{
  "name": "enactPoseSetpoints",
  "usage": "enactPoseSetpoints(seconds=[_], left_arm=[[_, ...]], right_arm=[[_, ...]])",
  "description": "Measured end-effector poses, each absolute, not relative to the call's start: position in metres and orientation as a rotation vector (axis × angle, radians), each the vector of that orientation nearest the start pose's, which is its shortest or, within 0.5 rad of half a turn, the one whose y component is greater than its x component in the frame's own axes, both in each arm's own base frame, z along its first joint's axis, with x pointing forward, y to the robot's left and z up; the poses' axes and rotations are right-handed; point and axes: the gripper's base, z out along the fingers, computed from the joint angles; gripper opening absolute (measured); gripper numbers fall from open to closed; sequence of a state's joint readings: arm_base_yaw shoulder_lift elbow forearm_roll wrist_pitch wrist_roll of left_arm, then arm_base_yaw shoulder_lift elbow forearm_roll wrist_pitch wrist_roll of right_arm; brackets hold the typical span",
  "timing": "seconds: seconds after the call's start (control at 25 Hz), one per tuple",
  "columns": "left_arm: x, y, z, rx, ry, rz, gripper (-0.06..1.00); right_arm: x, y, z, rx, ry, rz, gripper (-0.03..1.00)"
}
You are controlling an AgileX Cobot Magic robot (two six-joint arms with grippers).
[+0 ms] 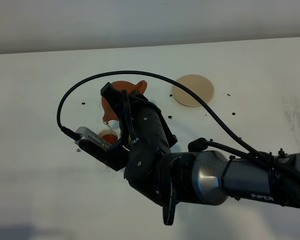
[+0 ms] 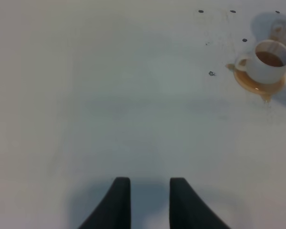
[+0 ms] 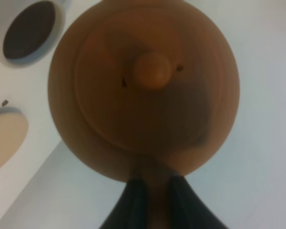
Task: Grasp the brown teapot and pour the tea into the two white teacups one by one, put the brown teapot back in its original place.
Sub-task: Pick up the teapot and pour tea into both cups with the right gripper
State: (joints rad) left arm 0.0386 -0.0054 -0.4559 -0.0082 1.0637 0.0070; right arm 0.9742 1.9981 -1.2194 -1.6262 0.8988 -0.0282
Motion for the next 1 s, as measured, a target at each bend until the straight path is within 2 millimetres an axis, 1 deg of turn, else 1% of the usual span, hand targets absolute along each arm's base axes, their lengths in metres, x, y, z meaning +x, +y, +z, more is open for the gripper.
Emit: enactPoseSetpoints(seconds=[1.0], left_arm=[[-0.0009,-0.0007,0.2647,-0.033,2.086,0.018,0.22]], right_arm=[[0.2866,0.2967,0.1862,-2.006,1.028,-1.346,0.09]])
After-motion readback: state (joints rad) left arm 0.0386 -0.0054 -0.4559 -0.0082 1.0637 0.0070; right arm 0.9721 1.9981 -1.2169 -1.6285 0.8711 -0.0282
